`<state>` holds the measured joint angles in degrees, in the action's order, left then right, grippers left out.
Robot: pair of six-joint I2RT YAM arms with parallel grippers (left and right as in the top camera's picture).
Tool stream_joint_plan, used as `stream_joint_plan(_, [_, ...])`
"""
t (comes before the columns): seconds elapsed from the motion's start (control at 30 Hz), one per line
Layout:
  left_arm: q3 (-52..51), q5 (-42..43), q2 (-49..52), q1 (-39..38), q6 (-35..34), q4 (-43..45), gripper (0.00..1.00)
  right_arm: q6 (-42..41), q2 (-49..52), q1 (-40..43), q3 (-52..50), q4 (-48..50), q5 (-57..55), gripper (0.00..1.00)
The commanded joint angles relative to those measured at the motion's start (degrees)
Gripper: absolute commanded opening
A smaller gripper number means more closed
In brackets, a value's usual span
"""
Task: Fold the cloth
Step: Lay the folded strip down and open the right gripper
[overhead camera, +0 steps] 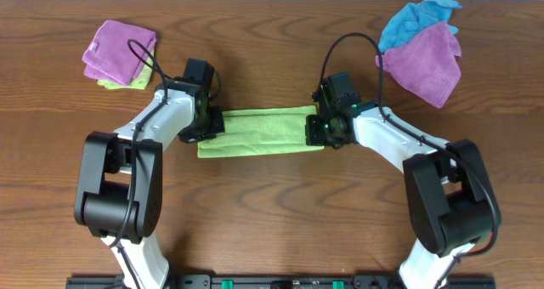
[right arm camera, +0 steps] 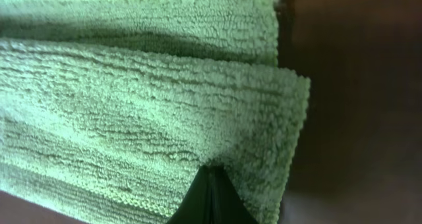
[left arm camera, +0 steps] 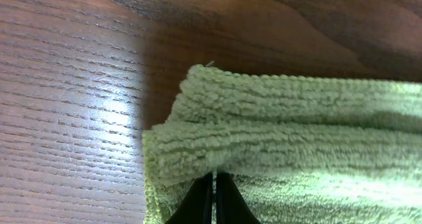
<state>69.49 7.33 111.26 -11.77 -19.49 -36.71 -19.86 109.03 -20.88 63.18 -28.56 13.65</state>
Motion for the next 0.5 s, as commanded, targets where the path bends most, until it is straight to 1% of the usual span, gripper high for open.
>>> stream_joint_plan(0.0, [-0.8,0.1,2.7,-0.4,-0.2,-1.2,0.06,0.8,1.2,-0.5,-1.5,-3.9,-1.9,0.01])
stream_joint_plan(0.23, [-0.8,0.1,2.7,-0.4,-0.2,-1.7,0.05,0.9,0.2,-0.5,0.4,-4.2,0.2,0.02])
stream_joint_plan(0.27, [-0.8,0.1,2.7,-0.4,-0.2,-1.7,0.06,0.9,-0.6,-0.5,1.1,-4.4,1.2,0.08])
stream_joint_plan(0.3, [-0.8,0.1,2.7,-0.4,-0.2,-1.8,0.06,0.9,-1.7,-0.4,1.8,-4.9,1.8,0.11])
stream_joint_plan(0.33, [-0.8,0.1,2.7,-0.4,-0.2,-1.8,0.06,0.9,-3.0,-0.3,2.5,-5.5,2.1,0.17])
stream_joint_plan(0.37, [-0.8,0.1,2.7,-0.4,-0.2,-1.9,0.06,1.0,-4.3,0.0,3.1,-6.1,2.0,0.26])
stream_joint_plan(0.4, [-0.8,0.1,2.7,-0.4,-0.2,-1.9,0.06,1.7,-5.8,0.4,3.6,-6.5,2.0,0.41])
stream_joint_plan(0.43, [-0.8,0.1,2.7,-0.4,-0.2,-1.9,0.06,3.0,-8.1,1.1,3.7,-6.8,2.0,0.54])
stream_joint_plan(0.47, [-0.8,0.1,2.7,-0.4,-0.2,-1.9,0.06,3.7,-10.4,2.2,3.7,-7.2,2.0,0.57])
